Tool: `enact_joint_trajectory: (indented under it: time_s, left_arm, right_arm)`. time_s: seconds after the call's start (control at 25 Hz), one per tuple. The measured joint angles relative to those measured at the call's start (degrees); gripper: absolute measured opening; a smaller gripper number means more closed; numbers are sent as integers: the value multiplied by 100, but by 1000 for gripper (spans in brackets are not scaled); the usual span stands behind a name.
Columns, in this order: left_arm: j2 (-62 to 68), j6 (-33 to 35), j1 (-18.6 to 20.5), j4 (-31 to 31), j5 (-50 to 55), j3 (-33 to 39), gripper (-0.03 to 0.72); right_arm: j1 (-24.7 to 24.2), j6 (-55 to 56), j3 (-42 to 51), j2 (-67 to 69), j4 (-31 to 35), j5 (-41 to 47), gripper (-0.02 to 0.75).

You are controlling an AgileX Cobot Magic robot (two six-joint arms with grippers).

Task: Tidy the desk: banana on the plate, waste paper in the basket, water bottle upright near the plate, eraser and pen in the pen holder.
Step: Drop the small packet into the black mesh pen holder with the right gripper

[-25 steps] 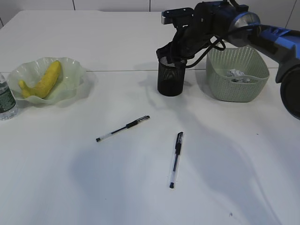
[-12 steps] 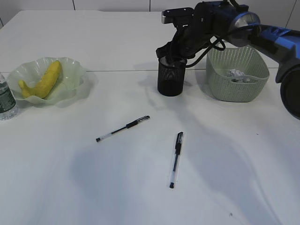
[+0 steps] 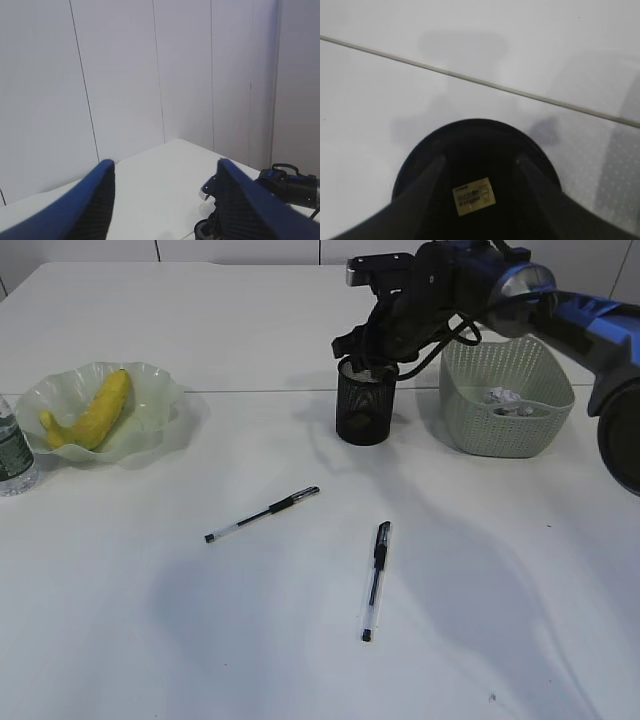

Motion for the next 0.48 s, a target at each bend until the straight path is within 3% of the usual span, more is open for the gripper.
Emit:
enact_joint_trajectory:
  time_s: [0.48]
  left_arm:
    - [0, 0, 0, 0, -67, 0, 443]
  right_arm:
    - [0, 31, -1704, 3, 0, 1529, 316]
